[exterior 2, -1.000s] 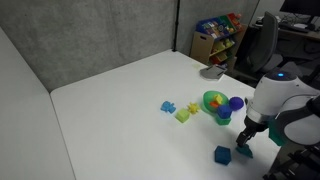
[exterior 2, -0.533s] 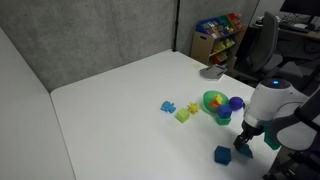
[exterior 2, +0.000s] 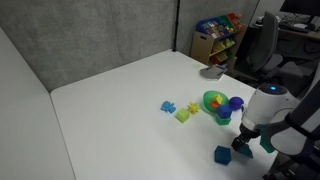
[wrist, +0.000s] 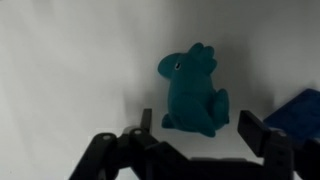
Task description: Put the green thing into the bowl
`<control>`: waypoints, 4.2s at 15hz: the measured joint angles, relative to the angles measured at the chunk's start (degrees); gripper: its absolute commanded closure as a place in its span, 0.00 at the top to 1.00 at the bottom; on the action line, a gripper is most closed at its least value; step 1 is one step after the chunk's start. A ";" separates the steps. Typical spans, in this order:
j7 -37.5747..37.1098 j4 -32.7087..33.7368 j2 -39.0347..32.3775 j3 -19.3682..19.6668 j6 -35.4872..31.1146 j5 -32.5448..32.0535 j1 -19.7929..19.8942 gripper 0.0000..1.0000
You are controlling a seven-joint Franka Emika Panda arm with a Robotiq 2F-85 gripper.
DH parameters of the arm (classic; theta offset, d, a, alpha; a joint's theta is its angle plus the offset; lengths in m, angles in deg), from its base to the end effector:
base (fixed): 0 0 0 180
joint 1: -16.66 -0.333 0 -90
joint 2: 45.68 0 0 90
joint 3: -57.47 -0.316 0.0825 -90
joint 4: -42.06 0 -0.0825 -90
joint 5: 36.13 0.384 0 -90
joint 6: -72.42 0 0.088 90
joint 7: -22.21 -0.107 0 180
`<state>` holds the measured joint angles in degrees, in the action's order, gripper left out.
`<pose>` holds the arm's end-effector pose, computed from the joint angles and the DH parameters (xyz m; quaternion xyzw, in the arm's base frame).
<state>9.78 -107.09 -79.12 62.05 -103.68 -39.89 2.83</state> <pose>0.3791 0.0595 0.0482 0.9981 0.0105 -0.0511 0.0329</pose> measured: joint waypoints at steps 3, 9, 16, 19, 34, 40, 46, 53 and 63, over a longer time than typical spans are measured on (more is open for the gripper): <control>0.00 0.33 -0.58 0.52 -0.02 0.91 -0.75 0.39; -0.02 1.87 1.00 4.00 2.51 2.58 -2.79 0.26; 0.37 5.12 8.82 4.94 13.44 2.57 -0.66 0.23; 0.42 6.37 12.68 2.92 18.53 2.57 2.37 0.23; -4.41 24.02 9.28 3.91 26.27 -1.13 7.04 0.23; -7.58 32.57 0.84 4.00 26.28 -1.10 6.96 0.23; -12.18 37.95 -4.01 3.94 26.28 -0.47 5.36 0.75; -14.44 39.27 -5.27 4.43 26.54 -0.37 3.84 1.00; -7.75 35.85 3.89 3.33 34.68 -0.07 7.04 1.00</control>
<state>2.03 -71.24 -75.23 65.38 -69.00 -39.96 9.88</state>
